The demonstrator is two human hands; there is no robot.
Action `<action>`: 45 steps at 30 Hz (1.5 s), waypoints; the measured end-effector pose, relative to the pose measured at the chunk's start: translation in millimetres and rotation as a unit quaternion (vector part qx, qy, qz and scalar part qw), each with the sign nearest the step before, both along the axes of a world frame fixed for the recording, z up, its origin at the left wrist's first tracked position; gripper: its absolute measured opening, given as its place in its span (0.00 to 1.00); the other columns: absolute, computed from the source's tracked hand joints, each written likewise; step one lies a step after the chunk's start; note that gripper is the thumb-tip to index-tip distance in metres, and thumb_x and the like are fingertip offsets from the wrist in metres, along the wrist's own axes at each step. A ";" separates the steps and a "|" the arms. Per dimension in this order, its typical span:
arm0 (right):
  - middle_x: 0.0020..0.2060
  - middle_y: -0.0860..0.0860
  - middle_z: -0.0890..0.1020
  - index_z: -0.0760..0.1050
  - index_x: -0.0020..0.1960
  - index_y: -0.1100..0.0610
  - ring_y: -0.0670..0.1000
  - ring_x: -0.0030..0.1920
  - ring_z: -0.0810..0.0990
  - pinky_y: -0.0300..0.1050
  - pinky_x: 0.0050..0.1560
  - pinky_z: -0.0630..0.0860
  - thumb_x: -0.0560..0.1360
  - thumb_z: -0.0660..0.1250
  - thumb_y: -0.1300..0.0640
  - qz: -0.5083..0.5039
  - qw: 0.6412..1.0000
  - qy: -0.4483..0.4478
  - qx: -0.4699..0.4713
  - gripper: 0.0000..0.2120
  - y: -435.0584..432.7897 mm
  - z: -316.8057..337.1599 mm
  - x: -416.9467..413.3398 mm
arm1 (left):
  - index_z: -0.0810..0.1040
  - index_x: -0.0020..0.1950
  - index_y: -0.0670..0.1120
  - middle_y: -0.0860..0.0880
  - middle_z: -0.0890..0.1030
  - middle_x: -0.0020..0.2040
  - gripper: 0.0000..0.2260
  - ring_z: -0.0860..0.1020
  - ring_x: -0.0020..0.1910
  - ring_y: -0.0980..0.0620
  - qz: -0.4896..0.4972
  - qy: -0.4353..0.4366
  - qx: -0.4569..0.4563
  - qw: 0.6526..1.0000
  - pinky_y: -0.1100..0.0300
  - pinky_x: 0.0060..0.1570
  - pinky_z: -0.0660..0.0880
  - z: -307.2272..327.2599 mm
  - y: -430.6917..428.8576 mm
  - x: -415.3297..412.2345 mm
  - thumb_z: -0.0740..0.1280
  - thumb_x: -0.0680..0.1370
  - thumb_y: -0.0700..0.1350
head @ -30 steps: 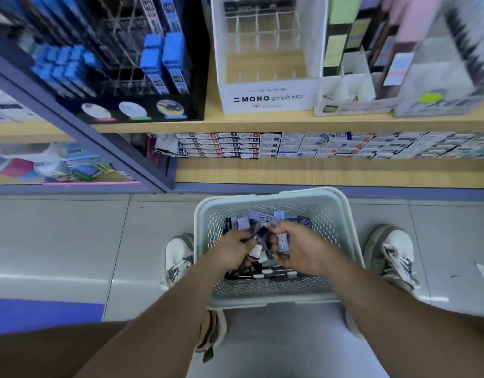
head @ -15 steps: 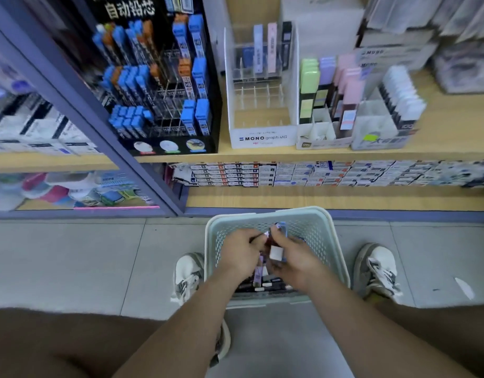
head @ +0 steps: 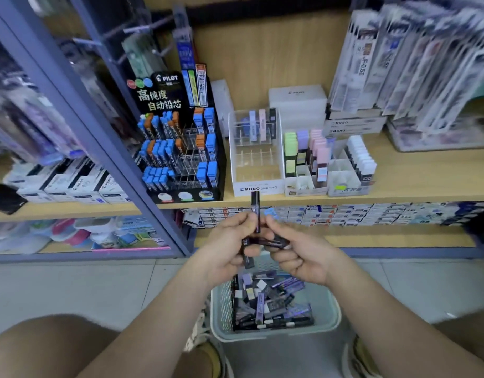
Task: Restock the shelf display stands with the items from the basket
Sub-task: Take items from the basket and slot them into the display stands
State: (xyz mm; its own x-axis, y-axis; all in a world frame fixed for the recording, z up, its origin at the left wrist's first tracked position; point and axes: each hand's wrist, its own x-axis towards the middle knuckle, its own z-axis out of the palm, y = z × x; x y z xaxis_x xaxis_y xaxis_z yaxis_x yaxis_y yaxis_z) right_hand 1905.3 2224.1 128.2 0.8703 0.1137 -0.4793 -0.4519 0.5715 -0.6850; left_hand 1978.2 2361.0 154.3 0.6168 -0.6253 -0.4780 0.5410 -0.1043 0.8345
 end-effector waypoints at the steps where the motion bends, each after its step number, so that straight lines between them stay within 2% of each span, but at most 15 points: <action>1: 0.29 0.49 0.74 0.72 0.39 0.55 0.40 0.19 0.58 0.30 0.17 0.53 0.71 0.67 0.45 0.006 1.000 -0.013 -0.009 0.14 -2.8 7.8 0.9 | 0.76 0.49 0.42 0.47 0.79 0.35 0.09 0.66 0.21 0.58 0.006 -0.022 -0.005 1.000 0.71 0.15 0.52 7.2 -2.3 0.2 0.58 0.82 0.44; 7: 0.31 0.53 0.77 0.75 0.40 0.57 0.40 0.20 0.58 0.30 0.18 0.54 0.71 0.68 0.53 -0.028 0.995 -0.074 -0.055 0.07 -18.1 48.1 2.8 | 0.73 0.46 0.44 0.44 0.76 0.35 0.09 0.67 0.22 0.54 0.008 -0.158 -0.016 0.987 0.70 0.16 0.56 46.5 -23.9 4.0 0.57 0.83 0.44; 11: 0.33 0.52 0.76 0.77 0.43 0.58 0.42 0.22 0.59 0.32 0.20 0.53 0.70 0.69 0.57 -0.005 0.987 -0.105 -0.122 0.05 -29.5 78.5 12.0 | 0.76 0.50 0.42 0.47 0.75 0.36 0.09 0.67 0.26 0.54 0.033 -0.220 -0.005 0.975 0.68 0.19 0.60 63.4 -31.9 27.7 0.59 0.82 0.45; 13: 0.33 0.52 0.76 0.74 0.45 0.58 0.44 0.21 0.66 0.32 0.20 0.56 0.71 0.69 0.57 -0.010 0.981 -0.096 -0.167 0.07 -40.6 94.8 18.5 | 0.78 0.52 0.40 0.49 0.74 0.38 0.09 0.65 0.25 0.55 0.048 -0.231 -0.004 0.972 0.68 0.20 0.61 71.6 -34.4 41.3 0.62 0.81 0.45; 16: 0.34 0.53 0.77 0.72 0.48 0.57 0.52 0.29 0.82 0.34 0.22 0.60 0.77 0.67 0.59 -0.050 0.974 -0.056 -0.212 0.04 -56.5 114.9 27.7 | 0.81 0.51 0.41 0.51 0.74 0.36 0.09 0.64 0.24 0.56 0.045 -0.224 -0.004 0.974 0.69 0.20 0.59 79.7 -39.9 54.8 0.66 0.78 0.46; 19: 0.35 0.54 0.76 0.70 0.49 0.58 0.51 0.26 0.75 0.35 0.21 0.55 0.75 0.66 0.63 -0.107 0.970 -0.038 -0.213 0.06 -61.6 114.7 39.4 | 0.81 0.50 0.39 0.48 0.76 0.37 0.08 0.64 0.23 0.55 0.029 -0.205 -0.022 0.978 0.70 0.20 0.60 75.9 -49.4 54.8 0.68 0.76 0.44; 23: 0.31 0.50 0.72 0.74 0.46 0.57 0.47 0.23 0.62 0.40 0.29 0.49 0.75 0.71 0.56 -0.108 0.966 -0.054 -0.228 0.07 -57.3 99.9 56.3 | 0.75 0.54 0.37 0.39 0.79 0.44 0.11 0.65 0.22 0.57 0.023 -0.183 -0.043 0.982 0.67 0.23 0.63 61.2 -61.0 50.5 0.70 0.75 0.40; 25: 0.30 0.50 0.72 0.73 0.49 0.58 0.46 0.22 0.62 0.38 0.26 0.51 0.74 0.71 0.55 -0.114 0.965 -0.052 -0.232 0.10 -58.1 95.6 62.3 | 0.73 0.56 0.42 0.39 0.79 0.43 0.12 0.65 0.22 0.56 0.020 -0.202 -0.031 0.979 0.65 0.24 0.64 60.1 -62.7 55.3 0.70 0.75 0.39; 29: 0.29 0.50 0.72 0.75 0.43 0.55 0.47 0.22 0.62 0.38 0.27 0.51 0.75 0.70 0.52 -0.112 0.967 -0.050 -0.225 0.08 -59.5 91.7 70.5 | 0.71 0.66 0.58 0.48 0.74 0.35 0.22 0.66 0.24 0.54 -0.038 -0.272 -0.006 0.961 0.62 0.27 0.66 64.3 -61.9 65.9 0.67 0.77 0.38; 32: 0.32 0.51 0.73 0.76 0.45 0.54 0.46 0.22 0.63 0.35 0.23 0.52 0.74 0.70 0.48 -0.128 0.971 -0.043 -0.199 0.10 -60.2 88.4 75.0 | 0.71 0.67 0.57 0.48 0.72 0.36 0.22 0.70 0.26 0.53 0.008 -0.299 -0.032 0.954 0.62 0.27 0.69 70.0 -64.6 71.3 0.66 0.78 0.37; 35: 0.37 0.53 0.80 0.80 0.51 0.55 0.45 0.22 0.62 0.33 0.21 0.54 0.70 0.70 0.45 -0.066 0.980 -0.037 -0.183 0.15 -57.0 87.6 74.1 | 0.71 0.65 0.55 0.48 0.73 0.36 0.20 0.72 0.28 0.53 0.094 -0.270 -0.091 0.954 0.61 0.28 0.72 74.2 -68.4 79.1 0.64 0.78 0.36; 37: 0.41 0.56 0.83 0.80 0.50 0.53 0.44 0.22 0.60 0.32 0.21 0.53 0.72 0.70 0.49 -0.019 0.985 -0.044 -0.165 0.10 -51.8 87.2 72.7 | 0.70 0.63 0.56 0.53 0.75 0.32 0.19 0.73 0.30 0.53 0.119 -0.261 -0.109 0.952 0.61 0.30 0.73 74.8 -71.7 81.1 0.64 0.78 0.35; 40: 0.37 0.55 0.83 0.78 0.45 0.55 0.44 0.22 0.60 0.33 0.21 0.54 0.74 0.71 0.59 -0.039 0.985 -0.052 -0.160 0.02 -48.2 83.7 74.1 | 0.70 0.62 0.56 0.53 0.76 0.32 0.18 0.75 0.30 0.55 0.125 -0.268 -0.112 0.949 0.65 0.28 0.71 75.2 -76.9 79.4 0.65 0.78 0.37; 42: 0.35 0.54 0.82 0.78 0.45 0.57 0.44 0.22 0.61 0.33 0.20 0.55 0.71 0.73 0.58 -0.067 0.985 -0.052 -0.150 0.05 -50.4 81.3 75.2 | 0.71 0.62 0.55 0.51 0.76 0.33 0.18 0.75 0.32 0.54 0.127 -0.277 -0.107 0.946 0.65 0.27 0.70 74.8 -78.4 79.8 0.66 0.77 0.37; 45: 0.36 0.55 0.82 0.78 0.51 0.61 0.43 0.22 0.62 0.32 0.19 0.55 0.66 0.74 0.52 -0.090 0.989 -0.047 -0.111 0.18 -55.7 83.0 74.8 | 0.74 0.60 0.52 0.50 0.78 0.34 0.16 0.74 0.36 0.50 0.131 -0.287 -0.093 0.944 0.61 0.31 0.70 72.2 -78.3 84.0 0.70 0.75 0.41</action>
